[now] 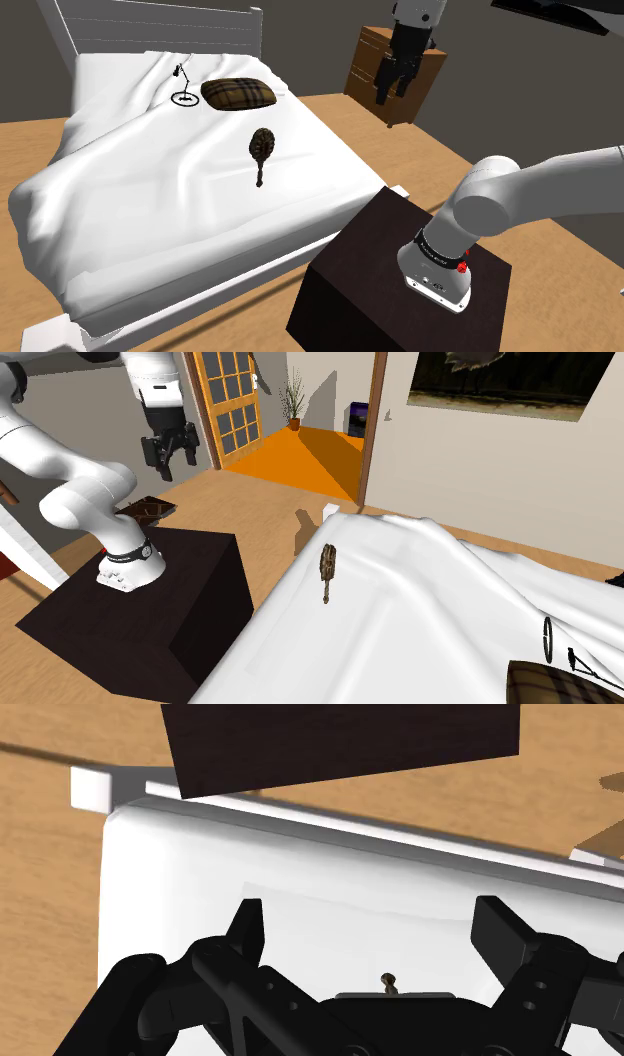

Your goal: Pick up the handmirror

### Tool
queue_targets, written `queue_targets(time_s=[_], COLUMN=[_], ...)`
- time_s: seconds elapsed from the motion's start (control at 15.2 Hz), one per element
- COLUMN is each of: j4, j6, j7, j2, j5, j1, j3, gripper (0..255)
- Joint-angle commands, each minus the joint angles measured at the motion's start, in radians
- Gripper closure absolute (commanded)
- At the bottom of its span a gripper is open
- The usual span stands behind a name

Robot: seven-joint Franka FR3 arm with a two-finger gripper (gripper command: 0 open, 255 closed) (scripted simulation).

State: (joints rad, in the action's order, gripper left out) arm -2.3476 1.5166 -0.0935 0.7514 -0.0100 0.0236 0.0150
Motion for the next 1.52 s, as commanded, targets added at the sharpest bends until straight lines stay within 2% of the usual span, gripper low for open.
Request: queue_targets(time_s=[0.0, 0.73, 1.45], j4=[0.0, 0.165, 0.468], j6=[0.0, 0.18, 0.276], j7=[0.0, -0.364, -0.673], j2=[0.0, -0.42, -0.87], j5=[0.0, 0.122, 0.172], j1=[0.0, 0.04, 0.055], j3=[0.0, 0.115, 0.136], gripper=[0, 0, 0])
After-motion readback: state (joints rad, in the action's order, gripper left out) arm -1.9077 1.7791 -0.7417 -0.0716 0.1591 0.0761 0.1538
